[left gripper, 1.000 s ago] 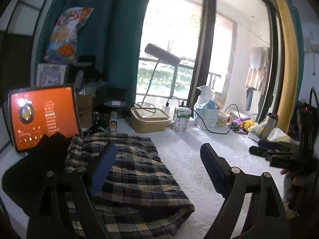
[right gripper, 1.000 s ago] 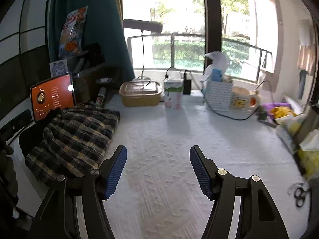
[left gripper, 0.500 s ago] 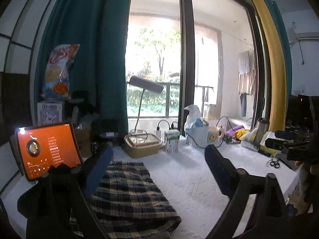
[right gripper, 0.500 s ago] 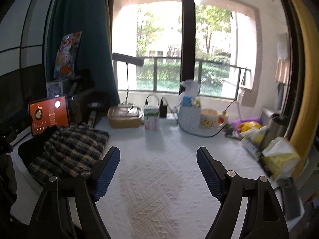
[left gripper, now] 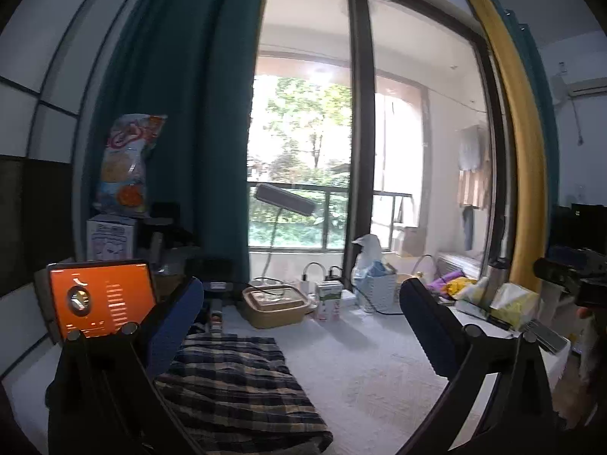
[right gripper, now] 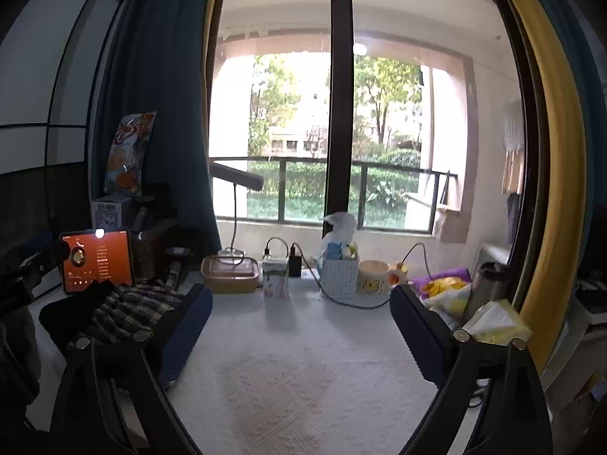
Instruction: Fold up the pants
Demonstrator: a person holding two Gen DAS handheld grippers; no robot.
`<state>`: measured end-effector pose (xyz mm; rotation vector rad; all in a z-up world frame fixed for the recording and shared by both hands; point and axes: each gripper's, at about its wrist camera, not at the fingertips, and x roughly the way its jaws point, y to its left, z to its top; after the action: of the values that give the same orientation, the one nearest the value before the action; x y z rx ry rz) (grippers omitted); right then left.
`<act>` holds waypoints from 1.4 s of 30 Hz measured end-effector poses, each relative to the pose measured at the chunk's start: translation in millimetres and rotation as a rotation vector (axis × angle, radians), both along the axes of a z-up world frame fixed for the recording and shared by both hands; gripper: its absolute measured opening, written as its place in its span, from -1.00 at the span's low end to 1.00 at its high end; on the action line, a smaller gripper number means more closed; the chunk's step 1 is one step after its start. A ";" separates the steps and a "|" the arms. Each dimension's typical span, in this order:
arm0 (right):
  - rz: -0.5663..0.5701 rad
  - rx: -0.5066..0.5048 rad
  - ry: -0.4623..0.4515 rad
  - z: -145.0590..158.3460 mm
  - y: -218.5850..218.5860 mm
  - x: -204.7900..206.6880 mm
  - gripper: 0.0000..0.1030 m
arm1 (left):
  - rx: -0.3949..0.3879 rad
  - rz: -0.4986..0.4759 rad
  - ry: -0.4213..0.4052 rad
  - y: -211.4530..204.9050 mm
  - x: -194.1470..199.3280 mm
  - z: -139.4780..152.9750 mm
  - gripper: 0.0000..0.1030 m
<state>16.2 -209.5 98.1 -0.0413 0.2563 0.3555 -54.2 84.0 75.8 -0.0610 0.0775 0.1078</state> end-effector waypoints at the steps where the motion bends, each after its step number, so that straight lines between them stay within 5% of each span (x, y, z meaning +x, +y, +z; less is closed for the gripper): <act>1: 0.001 0.001 -0.005 2.1 -0.1 -1.0 0.92 | 0.002 0.014 0.010 0.7 0.4 0.3 0.98; 19: 0.012 -0.012 0.025 -0.4 13.2 -1.3 0.92 | 0.068 0.091 0.097 5.1 6.2 -22.4 0.98; 27: 0.016 -0.013 0.037 -4.9 15.4 1.5 0.92 | 0.118 0.131 0.049 -1.5 -1.0 -19.2 0.98; 42: 0.025 -0.017 0.036 -6.5 18.7 1.1 0.92 | 0.085 0.114 0.041 2.2 -1.2 -18.2 0.99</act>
<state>17.3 -190.8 91.6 -0.0546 0.2944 0.3790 -55.4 86.2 57.6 0.0223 0.1106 0.2258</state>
